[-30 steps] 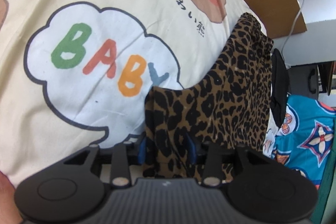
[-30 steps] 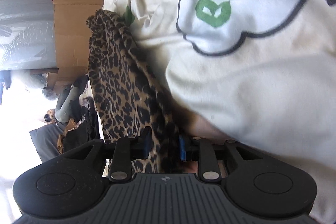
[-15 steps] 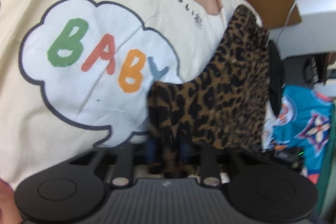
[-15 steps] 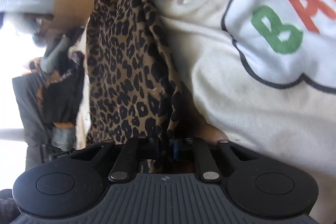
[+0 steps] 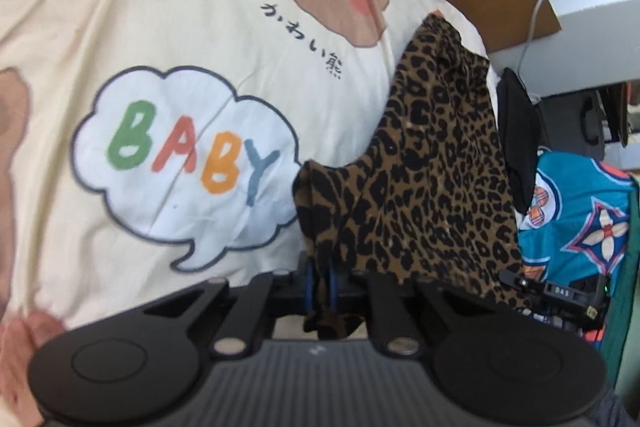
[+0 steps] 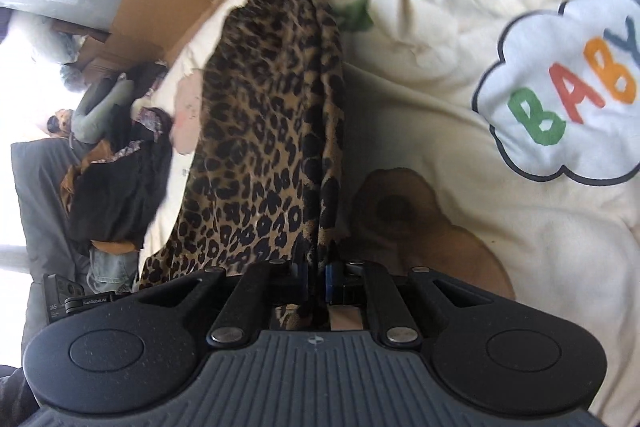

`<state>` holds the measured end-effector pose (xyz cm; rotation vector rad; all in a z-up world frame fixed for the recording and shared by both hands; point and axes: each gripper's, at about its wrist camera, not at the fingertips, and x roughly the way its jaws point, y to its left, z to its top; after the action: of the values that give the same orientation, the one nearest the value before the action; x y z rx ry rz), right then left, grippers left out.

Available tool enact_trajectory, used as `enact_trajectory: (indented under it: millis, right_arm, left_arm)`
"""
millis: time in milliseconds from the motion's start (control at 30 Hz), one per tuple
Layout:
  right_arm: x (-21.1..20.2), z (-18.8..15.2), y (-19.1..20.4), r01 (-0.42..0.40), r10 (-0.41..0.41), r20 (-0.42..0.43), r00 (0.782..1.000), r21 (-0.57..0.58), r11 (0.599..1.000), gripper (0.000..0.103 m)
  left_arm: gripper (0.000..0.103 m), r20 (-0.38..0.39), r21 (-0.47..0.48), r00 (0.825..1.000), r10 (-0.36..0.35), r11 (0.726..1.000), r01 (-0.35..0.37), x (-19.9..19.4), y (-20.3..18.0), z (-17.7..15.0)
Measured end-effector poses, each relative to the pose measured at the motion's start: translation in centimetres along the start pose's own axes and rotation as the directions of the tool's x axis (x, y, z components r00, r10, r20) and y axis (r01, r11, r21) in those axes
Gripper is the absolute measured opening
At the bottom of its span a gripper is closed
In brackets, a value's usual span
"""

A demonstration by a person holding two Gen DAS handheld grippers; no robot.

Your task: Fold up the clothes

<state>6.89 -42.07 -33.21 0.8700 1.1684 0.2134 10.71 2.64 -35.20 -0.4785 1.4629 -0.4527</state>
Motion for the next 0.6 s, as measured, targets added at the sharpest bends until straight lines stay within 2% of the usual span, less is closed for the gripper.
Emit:
enact_trajectory:
  millis: [333,600]
  right_arm:
    - [-4.1,-1.8,3.5,0.024,-0.024,0.000,1.000,-0.052,0.998,0.005]
    - [-5.1,-3.2,4.6,0.030,-0.031,-0.009,0.999,-0.062,0.998,0.005]
  left_arm:
    - [0.008,-0.014,0.035,0.997,0.077,0.996,-0.077,-4.2,-3.2,-1.7]
    - [0.008,0.006,0.044,0.996,0.089,0.995,-0.089,-6.9,-5.5,-3.4]
